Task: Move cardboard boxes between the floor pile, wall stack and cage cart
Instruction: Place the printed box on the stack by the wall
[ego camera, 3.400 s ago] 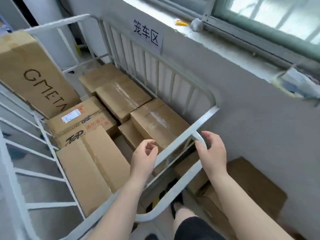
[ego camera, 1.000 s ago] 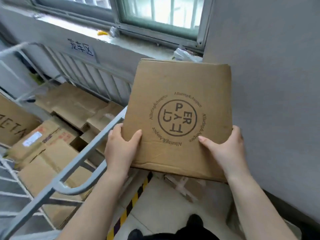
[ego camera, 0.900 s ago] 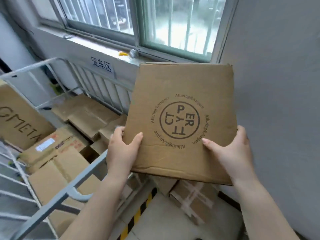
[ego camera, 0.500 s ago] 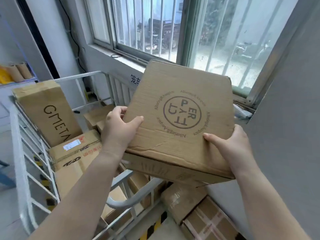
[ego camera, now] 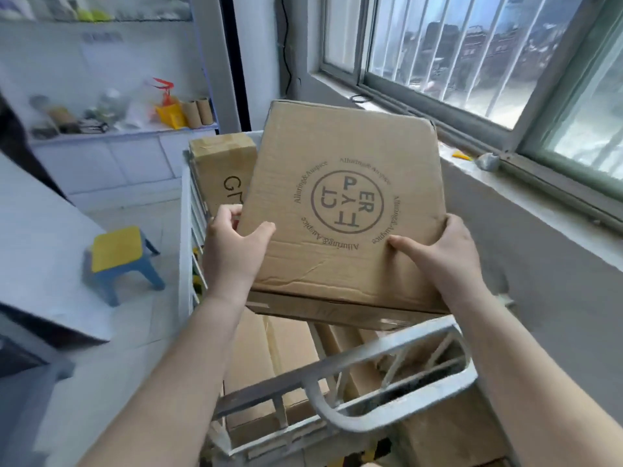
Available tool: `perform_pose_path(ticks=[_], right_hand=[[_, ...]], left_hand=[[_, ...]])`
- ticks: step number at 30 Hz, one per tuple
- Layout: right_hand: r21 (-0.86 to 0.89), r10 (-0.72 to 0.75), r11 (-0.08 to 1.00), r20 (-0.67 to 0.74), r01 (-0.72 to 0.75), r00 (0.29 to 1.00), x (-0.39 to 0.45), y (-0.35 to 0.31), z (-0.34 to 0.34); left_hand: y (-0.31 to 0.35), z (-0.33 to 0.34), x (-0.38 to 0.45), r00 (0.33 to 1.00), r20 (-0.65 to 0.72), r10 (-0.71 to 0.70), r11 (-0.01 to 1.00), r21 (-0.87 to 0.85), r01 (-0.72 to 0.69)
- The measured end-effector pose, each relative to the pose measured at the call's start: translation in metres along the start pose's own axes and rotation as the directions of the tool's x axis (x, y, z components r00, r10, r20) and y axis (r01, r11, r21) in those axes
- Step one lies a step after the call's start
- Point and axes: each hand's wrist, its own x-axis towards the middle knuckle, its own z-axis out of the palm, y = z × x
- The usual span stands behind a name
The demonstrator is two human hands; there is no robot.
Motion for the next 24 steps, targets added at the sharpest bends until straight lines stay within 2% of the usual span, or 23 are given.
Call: perform_pose_path(ticks=[5, 9, 11, 12, 14, 16, 17, 18, 19, 20, 22, 24], right_hand=[[-0.061, -0.068, 0.995, 0.236, 0.085, 0.969, 0.045, -0.006, 0.081], [-0.124, -0.013, 0.990, 0.426, 0.072, 0.905, 0.068, 0.009, 0.147], [-0.170, 0.032, 0.984, 0.494, 0.061, 0.869, 0.073, 0.024, 0.183], [-0.205, 0.072, 0.978, 0.533, 0.047, 0.843, 0.072, 0.035, 0.200], [-0.331, 0.210, 0.943, 0.623, 0.011, 0.753, 0.061, 0.061, 0.236], [-0.544, 0.393, 0.837, 0.665, 0.052, 0.635, 0.042, 0.091, 0.268], [-0.642, 0.465, 0.760, 0.650, 0.106, 0.601, 0.032, 0.104, 0.280], [-0.708, 0.499, 0.686, 0.626, 0.168, 0.599, 0.025, 0.114, 0.288], [-0.733, 0.499, 0.645, 0.617, 0.214, 0.608, 0.021, 0.119, 0.293], [-0.731, 0.483, 0.637, 0.625, 0.243, 0.613, 0.020, 0.121, 0.296], [-0.710, 0.456, 0.653, 0.647, 0.265, 0.611, 0.020, 0.121, 0.297], [-0.703, 0.453, 0.664, 0.648, 0.252, 0.612, 0.019, 0.125, 0.293]], left_hand=[[-0.050, -0.006, 0.032, 0.967, -0.148, -0.208, 0.977, 0.018, 0.213], [-0.102, -0.007, 0.041, 0.922, -0.199, -0.333, 0.913, 0.175, 0.367], [-0.136, 0.001, 0.044, 0.889, -0.181, -0.420, 0.837, 0.301, 0.457], [-0.156, 0.005, 0.044, 0.852, -0.169, -0.496, 0.777, 0.352, 0.522], [-0.201, 0.015, 0.037, 0.734, -0.088, -0.674, 0.627, 0.457, 0.631], [-0.241, 0.026, 0.018, 0.573, 0.044, -0.818, 0.504, 0.535, 0.678], [-0.252, 0.031, 0.007, 0.494, 0.101, -0.864, 0.461, 0.556, 0.692], [-0.263, 0.036, -0.002, 0.437, 0.126, -0.891, 0.426, 0.568, 0.704], [-0.268, 0.040, -0.008, 0.416, 0.109, -0.903, 0.399, 0.576, 0.714], [-0.273, 0.041, -0.010, 0.429, 0.063, -0.901, 0.377, 0.602, 0.704], [-0.274, 0.040, -0.004, 0.503, -0.040, -0.863, 0.334, 0.702, 0.629], [-0.271, 0.040, -0.001, 0.561, -0.065, -0.825, 0.333, 0.747, 0.576]])
